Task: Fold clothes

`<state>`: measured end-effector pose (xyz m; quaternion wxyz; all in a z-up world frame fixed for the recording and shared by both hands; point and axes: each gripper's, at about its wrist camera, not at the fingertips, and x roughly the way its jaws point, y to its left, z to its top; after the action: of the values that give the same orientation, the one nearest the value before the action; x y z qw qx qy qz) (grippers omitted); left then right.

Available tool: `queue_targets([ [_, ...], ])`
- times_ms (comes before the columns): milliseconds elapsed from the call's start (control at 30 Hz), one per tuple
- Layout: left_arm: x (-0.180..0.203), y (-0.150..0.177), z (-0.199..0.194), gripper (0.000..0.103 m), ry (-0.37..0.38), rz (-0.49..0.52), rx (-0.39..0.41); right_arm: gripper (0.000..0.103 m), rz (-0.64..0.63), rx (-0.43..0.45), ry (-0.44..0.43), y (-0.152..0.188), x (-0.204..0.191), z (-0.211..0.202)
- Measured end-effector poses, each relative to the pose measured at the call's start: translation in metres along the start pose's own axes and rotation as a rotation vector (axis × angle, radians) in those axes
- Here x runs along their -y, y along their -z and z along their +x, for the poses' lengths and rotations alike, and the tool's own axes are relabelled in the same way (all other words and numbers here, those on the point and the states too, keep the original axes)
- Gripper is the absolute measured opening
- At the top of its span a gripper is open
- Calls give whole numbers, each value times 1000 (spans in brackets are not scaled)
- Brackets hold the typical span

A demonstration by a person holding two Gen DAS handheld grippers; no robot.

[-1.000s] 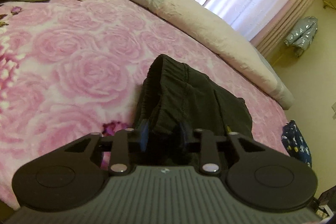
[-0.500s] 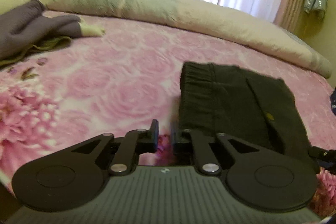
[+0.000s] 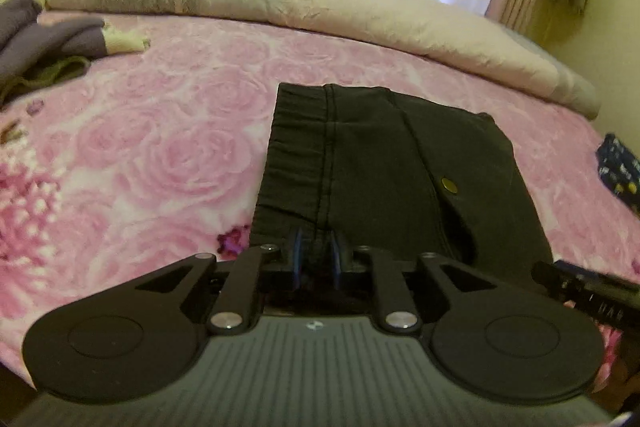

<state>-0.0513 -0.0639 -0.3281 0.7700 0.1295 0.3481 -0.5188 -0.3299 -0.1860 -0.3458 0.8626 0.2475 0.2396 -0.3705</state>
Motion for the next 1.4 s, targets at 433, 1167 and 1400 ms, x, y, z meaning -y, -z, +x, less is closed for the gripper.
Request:
queue_targets([
  [433, 32, 18, -47, 16, -156, 80, -75, 47, 43, -85, 39, 9, -9, -38],
  [1167, 14, 59, -138, 19, -1, 43, 57, 47, 25, 49, 75, 24, -47, -129],
  [1400, -16, 75, -115, 19, 22, -29, 12, 47, 33, -6, 87, 36, -55, -116],
])
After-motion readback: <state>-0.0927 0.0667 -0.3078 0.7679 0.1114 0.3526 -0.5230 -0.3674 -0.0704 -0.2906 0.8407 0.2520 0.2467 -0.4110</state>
